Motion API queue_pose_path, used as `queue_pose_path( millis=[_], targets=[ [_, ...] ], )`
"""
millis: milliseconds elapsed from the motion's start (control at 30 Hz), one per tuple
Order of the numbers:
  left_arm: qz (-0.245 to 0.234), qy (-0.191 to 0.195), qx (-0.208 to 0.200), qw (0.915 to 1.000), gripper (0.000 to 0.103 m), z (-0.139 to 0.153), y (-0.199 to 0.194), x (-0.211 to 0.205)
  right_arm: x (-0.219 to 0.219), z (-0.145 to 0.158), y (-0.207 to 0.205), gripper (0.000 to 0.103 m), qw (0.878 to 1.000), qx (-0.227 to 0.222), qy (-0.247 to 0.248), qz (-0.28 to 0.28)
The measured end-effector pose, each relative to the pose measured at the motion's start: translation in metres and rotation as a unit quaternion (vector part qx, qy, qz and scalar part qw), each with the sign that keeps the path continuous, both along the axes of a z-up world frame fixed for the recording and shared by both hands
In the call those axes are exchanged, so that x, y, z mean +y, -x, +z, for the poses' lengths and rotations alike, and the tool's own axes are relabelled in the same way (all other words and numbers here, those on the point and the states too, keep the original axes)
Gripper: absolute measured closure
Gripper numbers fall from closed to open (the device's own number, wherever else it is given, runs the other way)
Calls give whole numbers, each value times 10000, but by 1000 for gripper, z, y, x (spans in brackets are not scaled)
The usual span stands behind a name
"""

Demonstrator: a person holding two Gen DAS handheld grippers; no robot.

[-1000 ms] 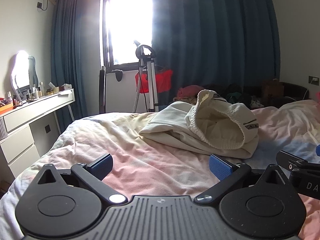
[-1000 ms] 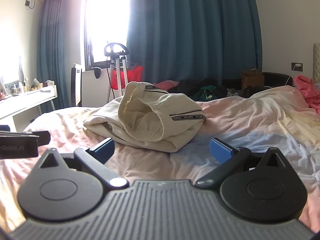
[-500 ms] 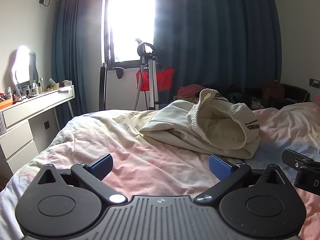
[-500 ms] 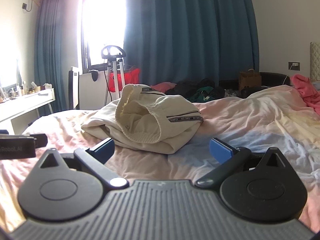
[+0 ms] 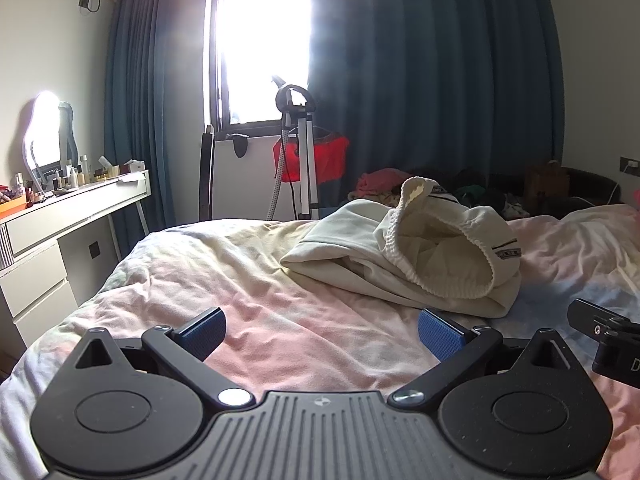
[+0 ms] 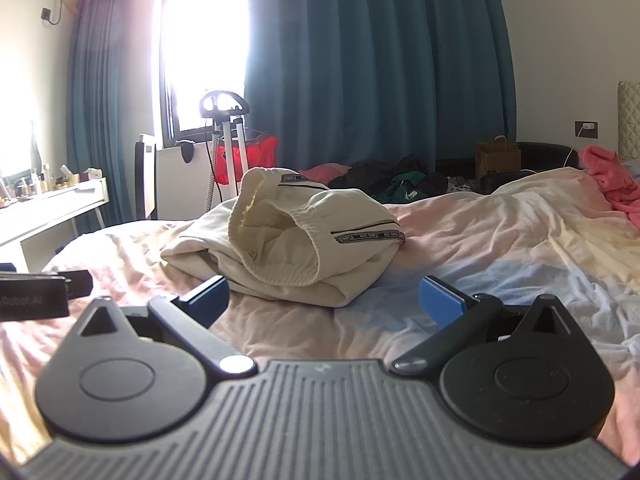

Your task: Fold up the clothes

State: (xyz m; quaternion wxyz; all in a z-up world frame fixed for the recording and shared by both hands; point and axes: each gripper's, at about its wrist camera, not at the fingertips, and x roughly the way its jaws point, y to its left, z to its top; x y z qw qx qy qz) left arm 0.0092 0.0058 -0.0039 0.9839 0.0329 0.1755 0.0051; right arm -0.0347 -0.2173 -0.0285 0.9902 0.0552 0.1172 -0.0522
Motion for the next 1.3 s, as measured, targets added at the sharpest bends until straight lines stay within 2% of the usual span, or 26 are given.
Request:
queue_pose_path(
  millis=[533, 667, 767, 867, 967, 1000, 1067, 1167, 1300],
  targets=[
    [-49, -46, 50, 10000, 0, -5, 0, 1, 1, 8, -3, 0, 9999, 11, -107, 89],
    [-74, -46, 22, 10000, 0, -7, 1, 1, -9, 21, 0, 0, 9989, -107, -443, 84],
    [-130, -120, -194, 9997, 0, -4, -2, -4, -29, 33, 2, 0, 9958, -52, -914, 39],
    [-210, -254, -306, 9990, 0, 0, -15, -16, -50, 41, 11, 0, 9939, -134, -1089, -69],
    [-398, -433, -303, 9978, 0, 4, -41, -38, -71, 41, 18, 0, 9890, -97, -1474, -111],
    [-488, -370, -278, 9977, 0, 5, -53, -46, -77, 39, 20, 0, 9871, -87, -1595, -111],
    [-610, -61, -39, 9981, 0, 10, -83, -61, -86, 36, 22, 0, 9840, -64, -1778, -133],
    [-600, 505, 431, 9960, 0, 14, -142, -83, -91, 32, 19, 0, 9838, -68, -1789, -104],
    [-198, 787, 433, 9958, 0, 18, -227, -114, -102, 24, 9, 0, 9791, -98, -2033, -34]
  ],
)
